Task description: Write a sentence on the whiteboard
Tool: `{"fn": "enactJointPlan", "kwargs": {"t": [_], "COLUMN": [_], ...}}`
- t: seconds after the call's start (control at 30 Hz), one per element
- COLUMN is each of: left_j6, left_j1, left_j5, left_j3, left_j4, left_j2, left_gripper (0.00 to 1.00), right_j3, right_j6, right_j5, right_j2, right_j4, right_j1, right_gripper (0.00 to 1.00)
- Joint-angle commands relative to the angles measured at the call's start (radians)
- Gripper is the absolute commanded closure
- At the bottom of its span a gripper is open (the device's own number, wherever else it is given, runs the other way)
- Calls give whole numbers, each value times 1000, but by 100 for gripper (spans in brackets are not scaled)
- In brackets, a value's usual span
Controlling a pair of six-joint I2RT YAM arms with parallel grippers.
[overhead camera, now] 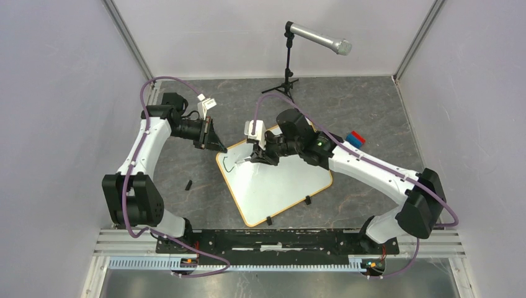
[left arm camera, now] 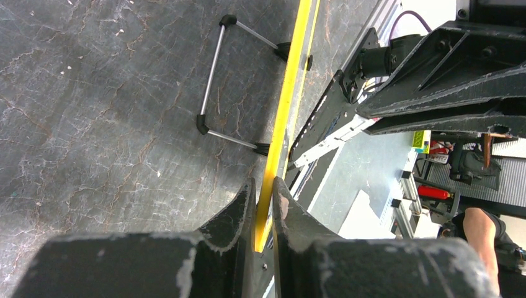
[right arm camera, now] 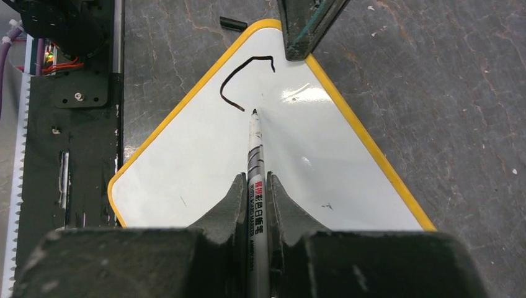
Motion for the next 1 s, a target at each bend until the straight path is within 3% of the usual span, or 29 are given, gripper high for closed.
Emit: {"fn": "enactJointPlan", "kwargs": {"t": [0.0, 0.97], "left_j6": [32, 32], "left_j1": [-3, -5], "left_j5": [-44, -50], "left_j3": [14, 17], "left_j4": [6, 7], "left_j2": [-21, -19], "left_gripper": [98, 98], "right_j3": [26, 19], "right_j6": [1, 14], "right_j5": [22, -12], "right_j2": [-29, 32], "right_j4": [32, 37], "right_j1": [-16, 3], "right_gripper": [100, 100]}}
